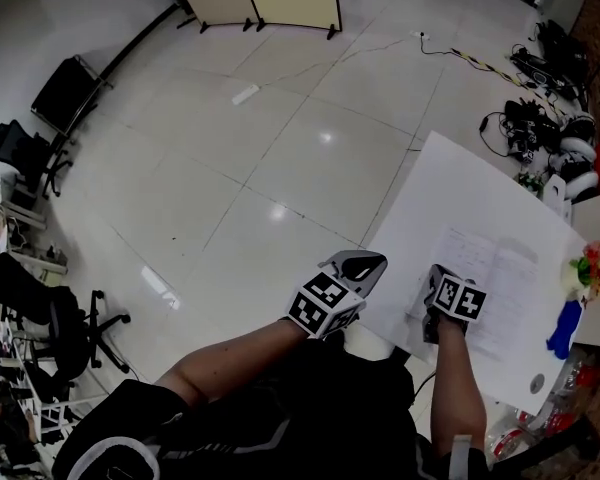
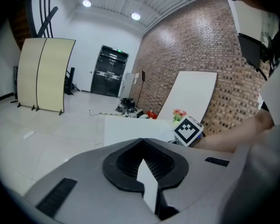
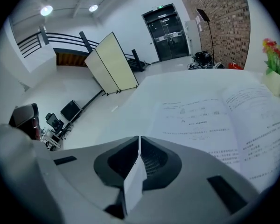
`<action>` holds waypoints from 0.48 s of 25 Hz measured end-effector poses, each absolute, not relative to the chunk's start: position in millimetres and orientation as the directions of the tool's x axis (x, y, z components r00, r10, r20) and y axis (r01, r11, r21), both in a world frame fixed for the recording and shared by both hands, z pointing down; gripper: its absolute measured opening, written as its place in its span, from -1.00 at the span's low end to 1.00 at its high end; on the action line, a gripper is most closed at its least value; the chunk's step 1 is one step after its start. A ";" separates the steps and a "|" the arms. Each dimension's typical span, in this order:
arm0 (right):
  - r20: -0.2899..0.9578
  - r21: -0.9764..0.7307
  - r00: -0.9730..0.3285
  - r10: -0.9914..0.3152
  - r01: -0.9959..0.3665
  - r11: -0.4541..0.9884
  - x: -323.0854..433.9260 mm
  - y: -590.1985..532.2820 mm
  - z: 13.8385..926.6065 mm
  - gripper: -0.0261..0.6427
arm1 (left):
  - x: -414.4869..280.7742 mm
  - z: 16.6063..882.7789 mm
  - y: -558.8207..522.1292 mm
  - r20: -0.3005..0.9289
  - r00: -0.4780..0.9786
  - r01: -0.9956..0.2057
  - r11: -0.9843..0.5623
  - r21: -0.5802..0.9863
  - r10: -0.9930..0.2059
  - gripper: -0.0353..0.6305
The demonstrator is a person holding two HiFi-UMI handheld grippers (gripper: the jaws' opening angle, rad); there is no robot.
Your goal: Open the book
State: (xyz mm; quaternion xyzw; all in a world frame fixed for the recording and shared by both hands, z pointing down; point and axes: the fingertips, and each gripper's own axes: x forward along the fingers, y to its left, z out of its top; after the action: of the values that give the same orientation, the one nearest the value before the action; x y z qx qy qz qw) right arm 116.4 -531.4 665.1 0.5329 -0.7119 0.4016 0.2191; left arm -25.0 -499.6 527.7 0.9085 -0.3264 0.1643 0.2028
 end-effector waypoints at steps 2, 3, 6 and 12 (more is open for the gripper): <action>0.716 -0.346 -0.344 -0.607 -0.931 0.119 115.3 -526.7 652.3 -0.90 | -24.3 524.1 -498.1 0.418 0.741 -0.653 -0.710 0.263 -0.526 -0.89; 0.703 -0.346 -0.343 -0.622 -0.930 0.122 115.1 -523.7 643.7 -0.90 | -24.6 521.3 -497.1 0.409 0.746 -0.648 -0.713 0.268 -0.525 -0.89; 0.652 -0.336 -0.324 -0.686 -0.934 0.122 121.5 -513.5 610.7 -0.90 | -24.5 512.3 -494.5 0.376 0.766 -0.630 -0.722 0.286 -0.521 -0.89; 0.517 -0.313 -0.281 -0.808 -0.941 0.127 154.7 -476.8 529.7 -0.90 | -8.4 497.4 -489.0 0.304 0.809 -0.582 -0.756 0.300 -0.502 -0.89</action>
State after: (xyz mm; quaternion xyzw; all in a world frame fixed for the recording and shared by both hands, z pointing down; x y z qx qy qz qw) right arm 154.7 -476.8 529.7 0.5892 -0.7425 0.2989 0.1110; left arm -8.4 -489.0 497.4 0.9313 -0.2911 0.1027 0.1934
